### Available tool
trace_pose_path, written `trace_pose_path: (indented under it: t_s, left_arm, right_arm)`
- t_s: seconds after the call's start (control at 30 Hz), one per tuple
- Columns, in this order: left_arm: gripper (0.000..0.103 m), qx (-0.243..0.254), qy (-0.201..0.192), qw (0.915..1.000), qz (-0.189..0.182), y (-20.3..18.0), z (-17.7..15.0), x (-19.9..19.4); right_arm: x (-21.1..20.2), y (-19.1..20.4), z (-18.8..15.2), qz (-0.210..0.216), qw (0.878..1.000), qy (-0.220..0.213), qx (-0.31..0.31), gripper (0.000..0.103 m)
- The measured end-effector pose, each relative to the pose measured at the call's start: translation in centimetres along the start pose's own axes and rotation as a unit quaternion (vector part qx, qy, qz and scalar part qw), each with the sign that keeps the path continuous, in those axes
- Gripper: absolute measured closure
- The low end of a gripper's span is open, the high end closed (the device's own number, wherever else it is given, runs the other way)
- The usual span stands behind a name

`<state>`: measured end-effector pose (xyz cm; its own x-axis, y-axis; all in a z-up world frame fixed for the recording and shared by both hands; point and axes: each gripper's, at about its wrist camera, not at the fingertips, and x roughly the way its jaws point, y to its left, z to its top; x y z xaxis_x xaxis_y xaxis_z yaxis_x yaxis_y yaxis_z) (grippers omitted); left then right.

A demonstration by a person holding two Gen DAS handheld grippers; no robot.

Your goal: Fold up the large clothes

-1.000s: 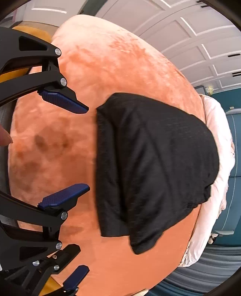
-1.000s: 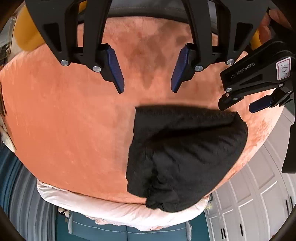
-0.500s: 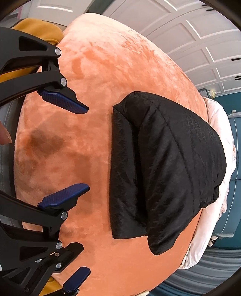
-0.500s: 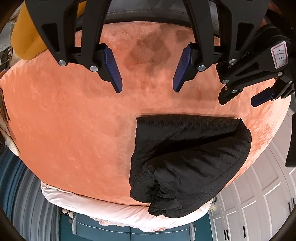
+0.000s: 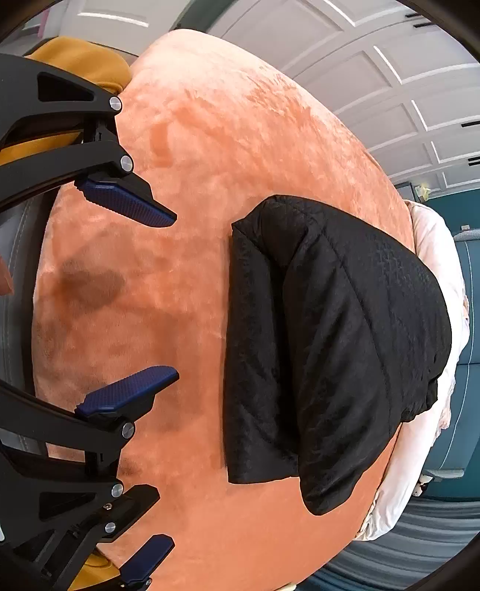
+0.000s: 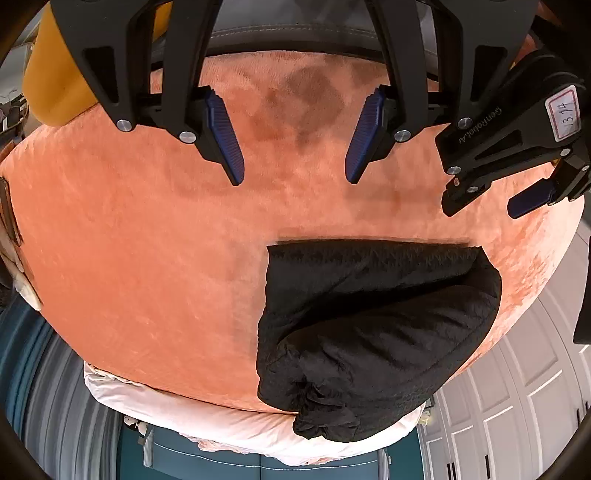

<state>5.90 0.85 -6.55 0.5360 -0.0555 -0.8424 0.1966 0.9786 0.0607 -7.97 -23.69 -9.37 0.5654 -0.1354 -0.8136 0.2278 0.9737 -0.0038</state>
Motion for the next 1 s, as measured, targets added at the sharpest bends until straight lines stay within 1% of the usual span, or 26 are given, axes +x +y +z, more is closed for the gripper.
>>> trace_pose_path:
  t_s: [0.4, 1.0]
  left_arm:
    - [0.028, 0.002, -0.006, 1.0000, 0.007, -0.03, -0.24, -0.22]
    - [0.029, -0.004, 0.003, 1.0000, 0.005, 0.16, -0.12, 0.32]
  right_arm:
    - [0.07, -0.08, -0.17, -0.004, 1.000, 0.002, 0.002, 0.048]
    - [0.16, 0.01, -0.48, -0.007, 1.000, 0.003, 0.004, 0.048]
